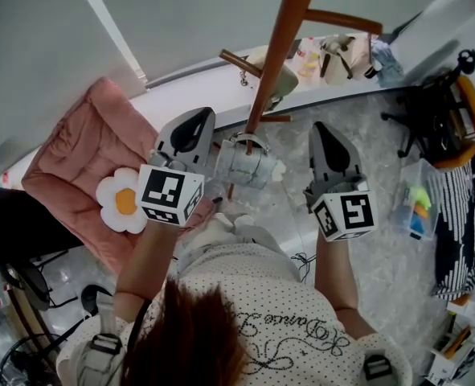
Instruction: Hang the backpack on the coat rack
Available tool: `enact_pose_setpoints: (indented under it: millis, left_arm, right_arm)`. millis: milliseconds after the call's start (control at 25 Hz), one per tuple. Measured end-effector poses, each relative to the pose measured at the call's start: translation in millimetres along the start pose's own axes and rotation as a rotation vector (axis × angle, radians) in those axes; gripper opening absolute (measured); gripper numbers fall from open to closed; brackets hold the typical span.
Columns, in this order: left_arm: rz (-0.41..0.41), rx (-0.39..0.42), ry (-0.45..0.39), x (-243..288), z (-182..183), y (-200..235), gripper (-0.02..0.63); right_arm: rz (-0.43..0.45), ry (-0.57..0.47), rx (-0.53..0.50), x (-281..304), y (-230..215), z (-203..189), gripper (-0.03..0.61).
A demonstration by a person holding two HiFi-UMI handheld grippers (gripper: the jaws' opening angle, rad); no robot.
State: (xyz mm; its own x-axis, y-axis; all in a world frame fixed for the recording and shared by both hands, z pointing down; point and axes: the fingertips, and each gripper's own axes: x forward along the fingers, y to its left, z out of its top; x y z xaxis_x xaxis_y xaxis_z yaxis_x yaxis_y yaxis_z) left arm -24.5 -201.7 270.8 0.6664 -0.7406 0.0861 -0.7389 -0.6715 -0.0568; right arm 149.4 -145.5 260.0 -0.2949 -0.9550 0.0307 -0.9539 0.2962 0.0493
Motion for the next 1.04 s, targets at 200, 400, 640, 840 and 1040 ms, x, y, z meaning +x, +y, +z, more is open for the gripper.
enact_pose_setpoints:
  millis: [200, 400, 640, 840, 1040]
  left_arm:
    - [-0.009, 0.010, -0.003, 0, 7, -1, 0.005]
    - [-0.009, 0.005, 0.001, 0, 5, -4, 0.005]
    - [-0.008, 0.002, 0.014, 1, -1, -6, 0.005]
    - [-0.012, -0.004, 0.031, 1, -7, -7, 0.005]
    - [-0.011, -0.007, 0.041, 2, -14, -6, 0.005]
  right_arm:
    - [-0.019, -0.047, -0.012, -3, 0, 13, 0.011]
    - [-0.034, -0.045, -0.030, -5, 0, 10, 0.011]
    - [-0.042, -0.036, -0.032, -6, 0, 7, 0.011]
    - [-0.041, -0.038, -0.032, -6, 1, 7, 0.011]
    - [-0.042, -0.032, -0.023, -4, 1, 2, 0.011]
